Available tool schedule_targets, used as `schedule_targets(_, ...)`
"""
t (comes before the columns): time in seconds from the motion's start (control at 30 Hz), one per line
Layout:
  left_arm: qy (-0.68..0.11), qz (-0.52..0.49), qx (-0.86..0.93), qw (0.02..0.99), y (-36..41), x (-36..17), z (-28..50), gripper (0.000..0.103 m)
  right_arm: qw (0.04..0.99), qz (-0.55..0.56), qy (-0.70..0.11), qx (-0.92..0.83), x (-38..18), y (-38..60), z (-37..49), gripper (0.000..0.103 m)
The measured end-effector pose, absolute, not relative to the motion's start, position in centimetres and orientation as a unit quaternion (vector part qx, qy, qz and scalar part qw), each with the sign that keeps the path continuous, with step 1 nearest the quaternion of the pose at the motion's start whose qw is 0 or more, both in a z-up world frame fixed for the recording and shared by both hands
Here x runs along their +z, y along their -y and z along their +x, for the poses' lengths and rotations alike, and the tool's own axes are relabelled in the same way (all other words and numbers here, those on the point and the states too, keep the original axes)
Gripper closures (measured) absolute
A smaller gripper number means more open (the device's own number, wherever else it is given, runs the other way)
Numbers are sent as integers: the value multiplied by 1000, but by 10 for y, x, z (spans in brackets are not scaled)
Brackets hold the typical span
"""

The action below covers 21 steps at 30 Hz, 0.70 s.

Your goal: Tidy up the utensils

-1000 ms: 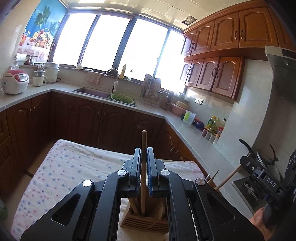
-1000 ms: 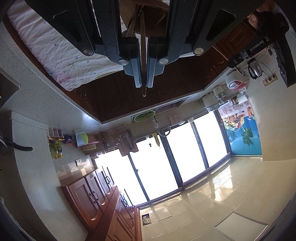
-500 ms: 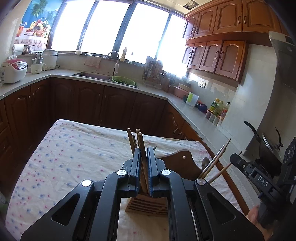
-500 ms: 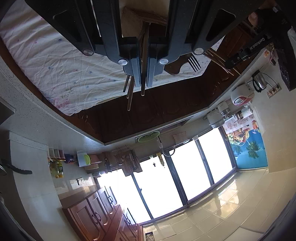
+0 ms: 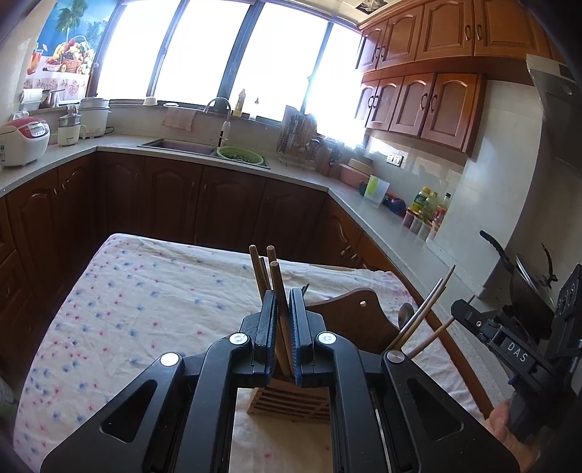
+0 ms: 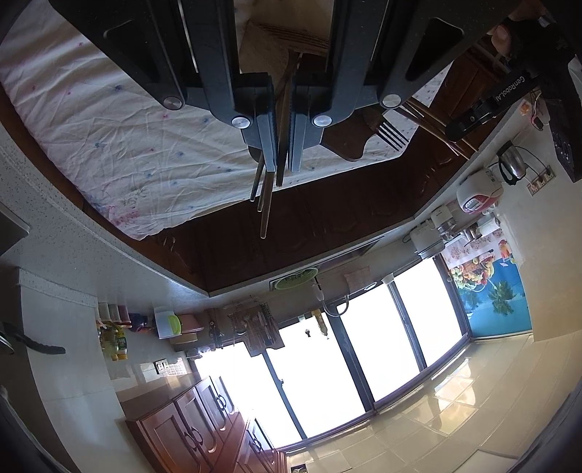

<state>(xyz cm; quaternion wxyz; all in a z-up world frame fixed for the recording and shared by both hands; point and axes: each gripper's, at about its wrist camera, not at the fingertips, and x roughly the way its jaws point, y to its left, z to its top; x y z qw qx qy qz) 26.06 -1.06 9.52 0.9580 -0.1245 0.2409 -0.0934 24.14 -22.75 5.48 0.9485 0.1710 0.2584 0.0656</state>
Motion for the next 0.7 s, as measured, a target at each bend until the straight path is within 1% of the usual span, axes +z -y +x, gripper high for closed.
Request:
schedule_targets(0.03, -242, -125, -94, 958, 10, 95, 261, 96, 948, 173, -259, 66, 54, 228, 242, 94)
schedule_targets(0.1, -244, -128, -97, 956, 8, 95, 260, 96, 946, 180, -261, 68, 54, 229, 242, 92)
schedule_targets(0.13, -244, -130, -97, 956, 7, 96, 259, 95, 945, 185, -262, 69, 54, 230, 242, 87)
schedule_targets(0.17, -245, -132, -97, 956, 6, 96, 258, 93, 944, 190, -261, 70, 53, 232, 241, 82)
schedule_targets(0.2, -245, -135, -96, 955, 5, 96, 255, 87, 944, 194, -257, 71, 54, 234, 239, 68)
schedule_targets(0.23, -242, -138, -95, 956, 3, 97, 252, 83, 945, 198, -252, 71, 55, 236, 236, 49)
schedule_targets(0.27, -240, -141, -90, 956, 1, 98, 248, 69, 946, 200, -246, 69, 57, 238, 233, 44)
schedule_targets(0.3, -237, -145, -83, 957, -2, 98, 244, 50, 947, 202, -240, 69, 59, 240, 230, 39)
schedule_targets(0.33, -232, -151, -76, 958, -5, 98, 238, 43, 948, 205, -235, 69, 61, 241, 226, 38)
schedule_targets(0.37, -227, -159, -70, 958, -9, 98, 232, 34, 948, 209, -231, 70, 63, 243, 223, 35)
schedule_targets(0.4, -224, -166, -64, 958, -13, 96, 226, 27, 947, 213, -228, 71, 64, 245, 220, 28)
schedule_targets(0.43, -224, -173, -61, 957, -17, 94, 221, 26, 947, 217, -226, 72, 65, 246, 217, 21)
schedule_targets(0.5, -230, -183, -58, 954, -25, 87, 214, 25, 947, 220, -222, 71, 64, 248, 209, 15)
schedule_targets(0.63, -248, -192, -52, 948, -33, 72, 200, 25, 944, 224, -229, 74, 55, 249, 192, 11)
schedule_targets(0.7, -255, -193, -49, 946, -36, 64, 193, 25, 941, 229, -236, 76, 47, 249, 182, 11)
